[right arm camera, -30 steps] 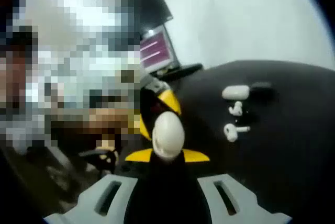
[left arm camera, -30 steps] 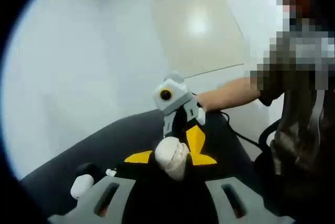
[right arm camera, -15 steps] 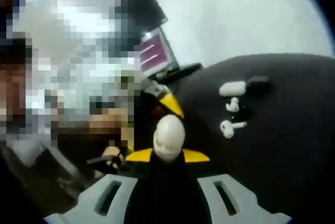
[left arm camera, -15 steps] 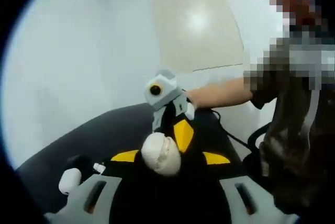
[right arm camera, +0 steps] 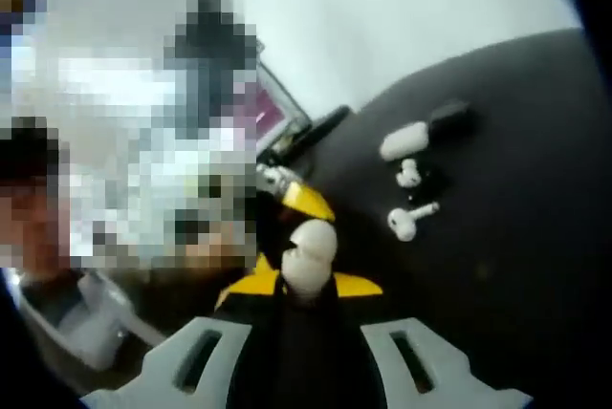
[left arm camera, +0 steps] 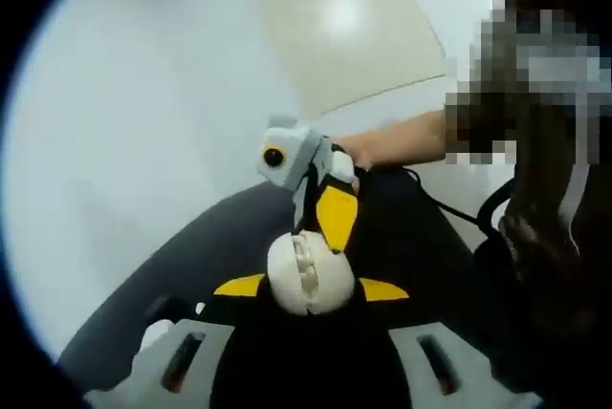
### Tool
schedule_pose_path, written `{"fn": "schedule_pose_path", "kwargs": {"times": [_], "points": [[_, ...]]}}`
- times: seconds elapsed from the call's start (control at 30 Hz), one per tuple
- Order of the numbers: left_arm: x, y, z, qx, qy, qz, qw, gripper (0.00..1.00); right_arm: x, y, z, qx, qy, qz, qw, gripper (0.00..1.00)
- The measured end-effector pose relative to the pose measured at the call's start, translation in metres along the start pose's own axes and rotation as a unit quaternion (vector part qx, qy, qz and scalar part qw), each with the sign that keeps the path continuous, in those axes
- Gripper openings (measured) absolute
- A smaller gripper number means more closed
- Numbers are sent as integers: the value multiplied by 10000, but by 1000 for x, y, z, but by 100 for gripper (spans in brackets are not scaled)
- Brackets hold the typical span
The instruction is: Pick up three earphones and place each one into its charging case using tactile feedback, ensure that each earphone is properly inserted and securely positioned inside the case.
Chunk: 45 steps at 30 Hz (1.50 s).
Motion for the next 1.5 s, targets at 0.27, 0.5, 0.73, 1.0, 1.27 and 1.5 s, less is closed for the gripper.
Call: {"fn": "schedule_pose_path", "kwargs": {"times": [0.27, 0.5, 0.73, 1.0, 1.27, 1.5], "points": [[-3, 3, -1, -221, -56, 145, 9996, 29, 5, -5, -1, 11, 96, -511, 9986, 21], [-2, 2, -1, -262, -96, 194, 9994, 29, 5, -6, -1, 28, 148, -610, 9980, 21], [-2, 0, 1, -293, 101, 520, 9982, 37, 6, -6, -2, 5, 88, -682, 9976, 21], [3, -5, -3, -274, 16, -283, 9992, 33, 7, -8, -4, 58, 136, -2290, 9733, 32], [9, -11, 0, -142, -138, -1023, 9946, 31, 15, -10, 0, 413, -78, -3351, 9412, 40], [9, -9, -2, -65, -209, -1219, 9923, 31, 24, -13, -4, 446, -338, -3056, 9505, 40]]}}
Point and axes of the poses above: the point that each gripper's makers call its tool centre point, and the gripper's own axes: z roughly forward along the fingers, x roughly to its left, y roughly out of its top, the point moved 10 cm from there along -z, roughly backward along the fingers, and after that the axes turned 15 degrees about -x, right-handed, at the moved point
